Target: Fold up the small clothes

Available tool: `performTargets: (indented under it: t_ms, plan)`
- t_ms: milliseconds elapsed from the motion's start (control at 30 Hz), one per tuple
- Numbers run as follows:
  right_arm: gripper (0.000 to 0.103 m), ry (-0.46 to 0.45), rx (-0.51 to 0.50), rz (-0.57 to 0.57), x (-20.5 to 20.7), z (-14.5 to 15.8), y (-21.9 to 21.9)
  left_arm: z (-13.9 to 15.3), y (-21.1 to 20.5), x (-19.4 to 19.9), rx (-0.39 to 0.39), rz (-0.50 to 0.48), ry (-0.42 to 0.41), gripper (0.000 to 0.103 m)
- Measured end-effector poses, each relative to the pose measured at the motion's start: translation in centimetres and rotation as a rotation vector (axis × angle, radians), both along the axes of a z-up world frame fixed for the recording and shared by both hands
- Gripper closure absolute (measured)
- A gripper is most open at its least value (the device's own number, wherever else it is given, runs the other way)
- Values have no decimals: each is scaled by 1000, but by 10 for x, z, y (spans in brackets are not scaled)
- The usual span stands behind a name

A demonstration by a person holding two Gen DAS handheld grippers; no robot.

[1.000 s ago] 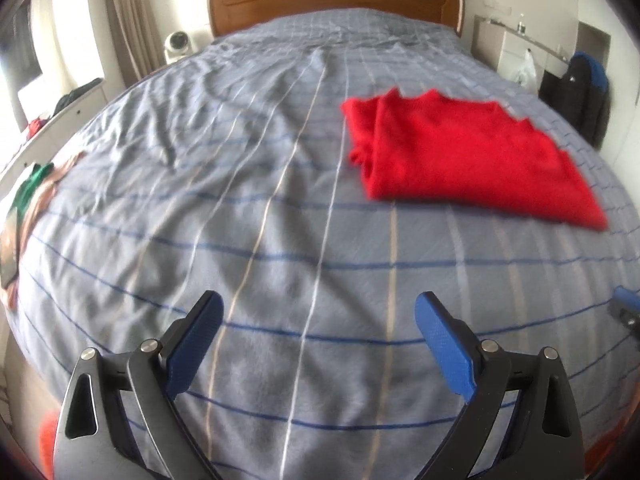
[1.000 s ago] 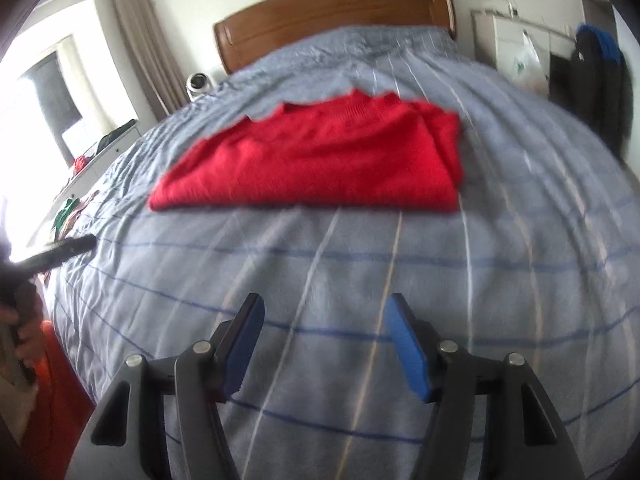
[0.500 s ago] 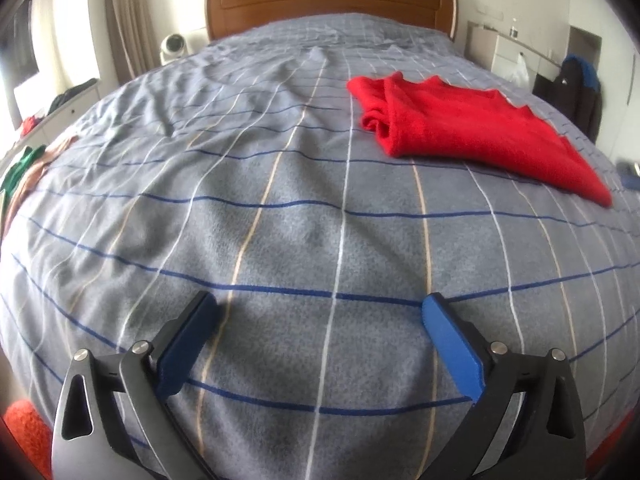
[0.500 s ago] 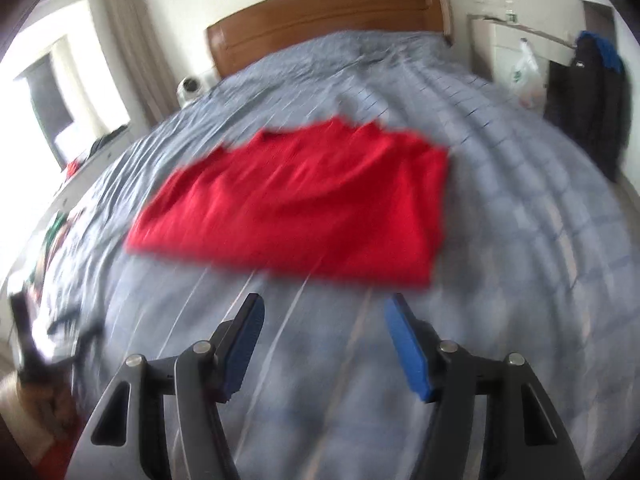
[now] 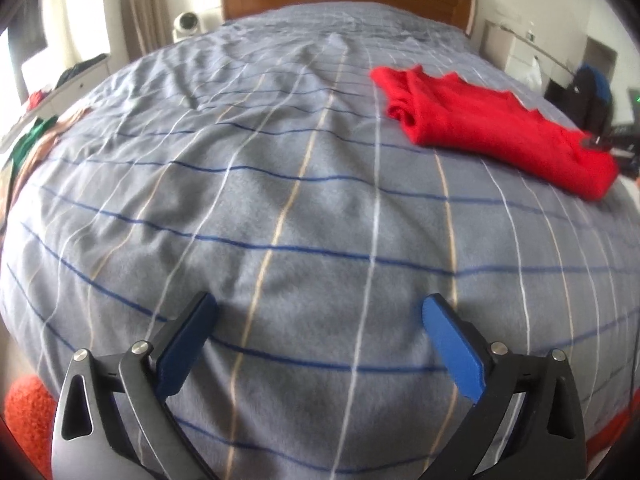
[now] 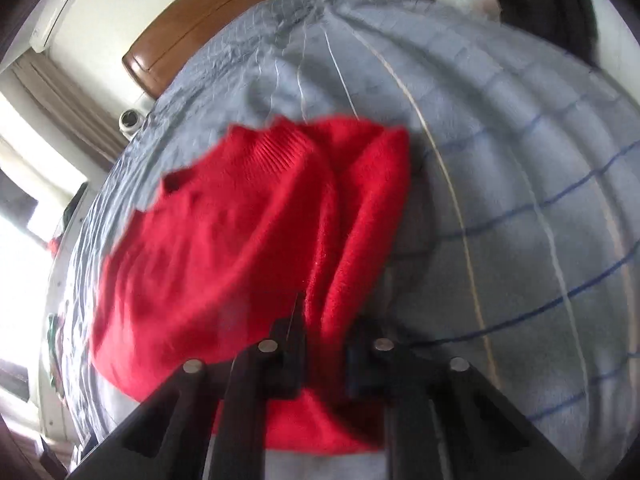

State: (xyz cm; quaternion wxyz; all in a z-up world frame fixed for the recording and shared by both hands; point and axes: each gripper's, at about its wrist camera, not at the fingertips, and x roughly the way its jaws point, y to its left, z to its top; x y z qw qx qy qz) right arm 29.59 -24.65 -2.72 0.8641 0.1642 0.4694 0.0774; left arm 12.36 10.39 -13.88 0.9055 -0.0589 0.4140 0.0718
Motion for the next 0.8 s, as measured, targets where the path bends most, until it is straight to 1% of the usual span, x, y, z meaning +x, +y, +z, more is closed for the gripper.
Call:
performTargets:
  t_ms: [67, 133, 200, 233, 300, 333, 367, 400, 433, 467, 500, 533, 600, 667, 700, 733, 767, 800]
  plan:
    - [88, -53, 19, 75, 4, 29, 31, -1, 2, 4, -12, 15, -7, 0]
    - [88, -90, 28, 171, 10, 57, 79, 0, 4, 6, -15, 18, -12, 0]
    - [88, -95, 31, 253, 17, 69, 127, -1, 6, 6, -22, 17, -15, 0]
    - [88, -89, 14, 299, 22, 70, 161, -1, 8, 6, -26, 17, -17, 0]
    - [88, -88, -19, 353, 24, 64, 202, -1, 12, 5, -30, 20, -17, 0]
    - [88, -81, -40, 382, 25, 53, 228, -1, 14, 5, -33, 23, -17, 0]
    - [88, -73, -49, 395, 25, 46, 243, -1, 15, 5, -34, 25, -16, 0]
    - [87, -53, -65, 417, 26, 31, 265, 0, 16, 5, -37, 28, -16, 0]
    - [80, -24, -73, 433, 23, 18, 274, 0, 19, 4, -41, 32, -15, 0]
    - [75, 35, -73, 444, 23, 2, 287, 0, 20, 4, -45, 35, -13, 0]
    - [66, 86, -44, 451, 22, -10, 294, 0, 22, 4, -48, 39, -12, 1]
    - [63, 101, -13, 450, 19, -13, 294, 1, 24, 2, -53, 43, -10, 1]
    - [62, 72, 84, 471, 10, -4, 288, 1, 28, 2, -69, 54, -3, 1]
    - [54, 23, 223, 512, -1, 19, 270, 1, 30, 4, -85, 62, 2, 1]
    - [48, -2, 245, 522, -4, 29, 263, 1, 31, 5, -91, 67, 5, 1]
    - [45, -44, 234, 525, -8, 41, 253, 1, 31, 6, -94, 73, 7, 1]
    - [45, -84, 177, 517, -11, 50, 244, 1, 31, 7, -94, 76, 8, 1]
    - [45, -104, 113, 506, -13, 54, 240, 1, 30, 8, -91, 77, 9, 1]
